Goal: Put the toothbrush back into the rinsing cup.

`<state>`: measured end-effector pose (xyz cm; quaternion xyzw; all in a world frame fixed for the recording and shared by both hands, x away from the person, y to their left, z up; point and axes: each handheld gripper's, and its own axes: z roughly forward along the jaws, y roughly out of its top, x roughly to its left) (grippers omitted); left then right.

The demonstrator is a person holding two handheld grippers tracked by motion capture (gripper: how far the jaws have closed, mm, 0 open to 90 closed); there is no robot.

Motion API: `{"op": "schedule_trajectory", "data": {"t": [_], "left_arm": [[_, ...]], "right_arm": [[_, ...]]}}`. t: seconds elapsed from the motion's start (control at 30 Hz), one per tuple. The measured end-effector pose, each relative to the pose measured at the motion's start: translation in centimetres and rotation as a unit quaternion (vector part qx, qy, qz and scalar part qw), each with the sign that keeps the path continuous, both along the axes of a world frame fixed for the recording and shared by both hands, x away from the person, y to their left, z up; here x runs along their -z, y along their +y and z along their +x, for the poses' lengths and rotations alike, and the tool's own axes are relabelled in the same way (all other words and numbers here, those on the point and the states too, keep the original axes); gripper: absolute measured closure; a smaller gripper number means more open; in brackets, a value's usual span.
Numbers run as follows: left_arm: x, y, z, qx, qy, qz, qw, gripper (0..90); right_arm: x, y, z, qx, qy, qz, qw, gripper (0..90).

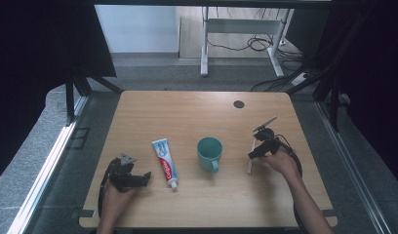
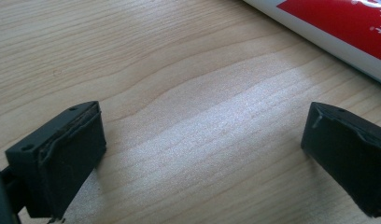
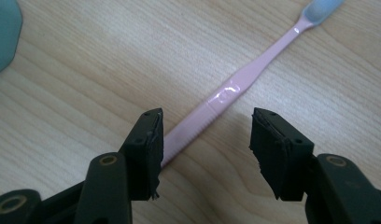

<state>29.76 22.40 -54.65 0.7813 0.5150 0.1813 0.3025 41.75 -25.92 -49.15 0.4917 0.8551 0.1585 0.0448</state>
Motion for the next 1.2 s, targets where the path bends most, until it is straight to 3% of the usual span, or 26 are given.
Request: {"op": "schedule_trajectory", "data": {"t": [0.6, 1.2], "left_arm": [[0.0, 0.0, 0.0, 0.000, 0.000, 0.000, 1.0000, 0.0], [0.0, 0.0, 0.0, 0.001, 0.000, 0.000, 1.0000, 0.0]], "right_arm": [[0.9, 1.3, 2.0, 0.025, 0.019, -0.033, 0.9989, 50.1], [1.0, 1.6, 2.3, 0.009, 0.028, -0.066, 0.9974, 63.1]]}}
